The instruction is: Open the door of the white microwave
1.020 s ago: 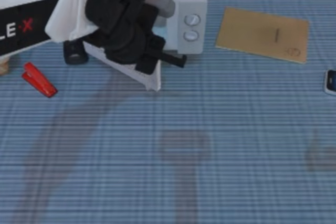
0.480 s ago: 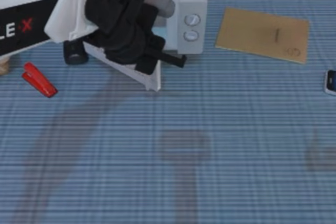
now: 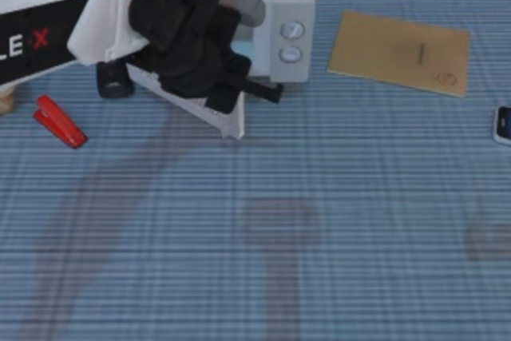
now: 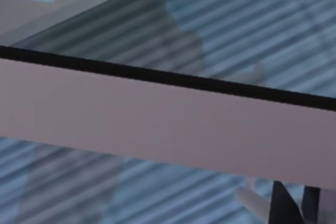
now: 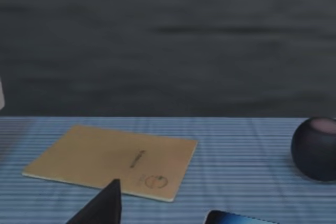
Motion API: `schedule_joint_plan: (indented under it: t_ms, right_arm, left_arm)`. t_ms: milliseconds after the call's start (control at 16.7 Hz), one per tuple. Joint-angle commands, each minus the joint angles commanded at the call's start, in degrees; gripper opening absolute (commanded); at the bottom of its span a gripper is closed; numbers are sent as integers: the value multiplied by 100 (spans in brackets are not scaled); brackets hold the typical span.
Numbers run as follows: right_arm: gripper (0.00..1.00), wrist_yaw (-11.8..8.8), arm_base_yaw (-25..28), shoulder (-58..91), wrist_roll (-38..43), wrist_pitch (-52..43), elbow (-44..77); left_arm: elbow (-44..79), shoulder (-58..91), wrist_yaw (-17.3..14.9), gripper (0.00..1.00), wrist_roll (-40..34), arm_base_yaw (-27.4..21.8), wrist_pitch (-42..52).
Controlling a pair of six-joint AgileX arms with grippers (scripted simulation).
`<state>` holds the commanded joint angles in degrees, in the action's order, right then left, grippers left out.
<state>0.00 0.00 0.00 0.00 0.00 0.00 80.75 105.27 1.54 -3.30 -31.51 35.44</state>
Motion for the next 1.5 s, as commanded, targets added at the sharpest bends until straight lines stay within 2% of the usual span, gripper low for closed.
schedule_joint_plan:
  t_ms: [540, 1500]
  right_arm:
    - [100, 0, 0, 0, 0, 0, 0]
    - [100, 0, 0, 0, 0, 0, 0]
  left_arm:
    - [-491, -429, -438, 0, 835, 292, -89]
    - [-491, -429, -438, 0, 835, 292, -89]
